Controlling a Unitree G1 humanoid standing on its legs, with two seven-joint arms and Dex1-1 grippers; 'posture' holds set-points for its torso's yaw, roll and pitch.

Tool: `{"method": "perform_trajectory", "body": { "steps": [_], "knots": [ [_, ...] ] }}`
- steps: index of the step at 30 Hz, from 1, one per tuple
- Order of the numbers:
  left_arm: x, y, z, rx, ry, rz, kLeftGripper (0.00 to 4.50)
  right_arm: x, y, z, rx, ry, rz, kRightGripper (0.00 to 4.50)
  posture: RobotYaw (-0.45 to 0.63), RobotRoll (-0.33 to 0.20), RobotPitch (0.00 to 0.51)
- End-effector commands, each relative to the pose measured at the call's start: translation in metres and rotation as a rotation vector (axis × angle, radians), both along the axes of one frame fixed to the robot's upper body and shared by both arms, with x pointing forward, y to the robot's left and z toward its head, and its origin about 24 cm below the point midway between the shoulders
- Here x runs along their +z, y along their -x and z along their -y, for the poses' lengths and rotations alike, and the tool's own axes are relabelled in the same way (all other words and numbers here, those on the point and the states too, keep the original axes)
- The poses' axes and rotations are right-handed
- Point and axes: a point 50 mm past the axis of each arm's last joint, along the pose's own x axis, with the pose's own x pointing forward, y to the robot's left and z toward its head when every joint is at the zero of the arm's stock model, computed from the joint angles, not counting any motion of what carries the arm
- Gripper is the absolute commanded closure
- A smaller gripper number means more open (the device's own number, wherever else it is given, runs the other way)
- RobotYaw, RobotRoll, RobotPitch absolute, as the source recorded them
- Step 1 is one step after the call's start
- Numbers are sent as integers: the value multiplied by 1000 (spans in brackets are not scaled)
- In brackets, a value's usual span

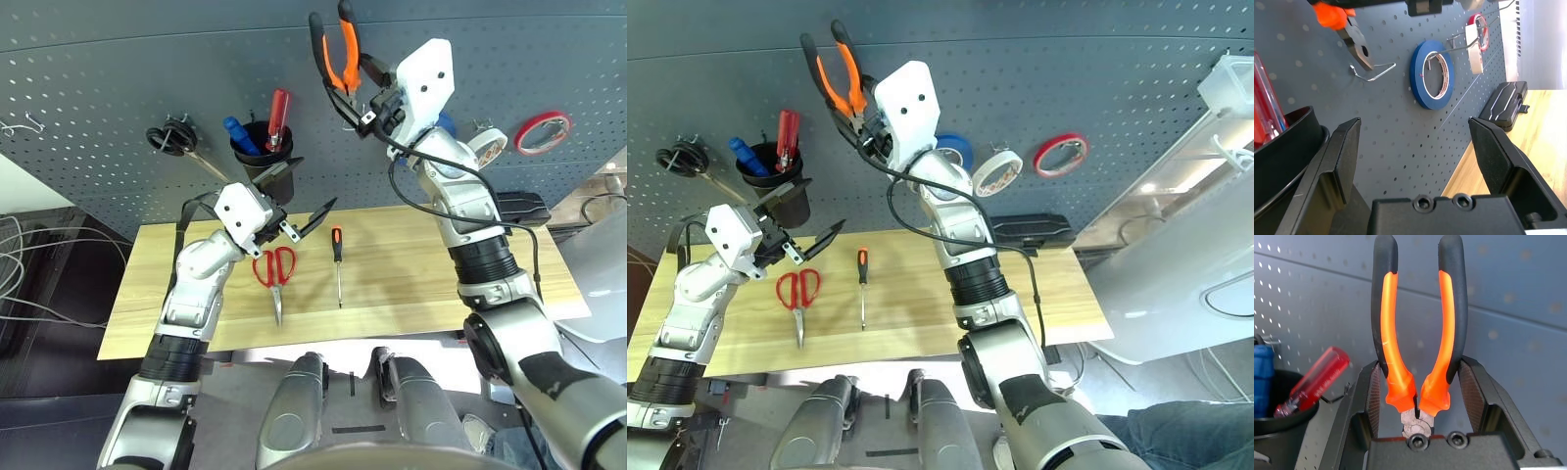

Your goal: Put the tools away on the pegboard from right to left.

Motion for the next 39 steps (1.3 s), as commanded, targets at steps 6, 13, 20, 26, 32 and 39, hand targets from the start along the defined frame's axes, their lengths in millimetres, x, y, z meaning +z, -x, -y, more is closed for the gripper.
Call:
{"method": "perform_trajectory", "body": {
  "steps": [6,13,20,26,32,39],
  "knots": [
    [-4,-1,3,-14,-11,-27,0,-16,-4,5,-54,-5,-28,1856,105,0,212],
    [-20,0,16,-89,-82,-177,0,-10,6,20,-57,-20,-25,51,103,0,213],
    [-52,3,26,-134,-198,-454,0,-17,49,34,69,135,-165,51,77,0,215],
    [-84,-13,35,-23,-264,-596,0,-97,53,73,-34,416,-599,51,49,0,211],
    [-110,-30,41,157,-238,-761,0,-160,56,106,-167,450,-959,51,50,0,214],
    [-137,-44,48,370,-165,-931,0,-184,55,115,-259,374,-1136,51,37,0,224]
  ]
}}
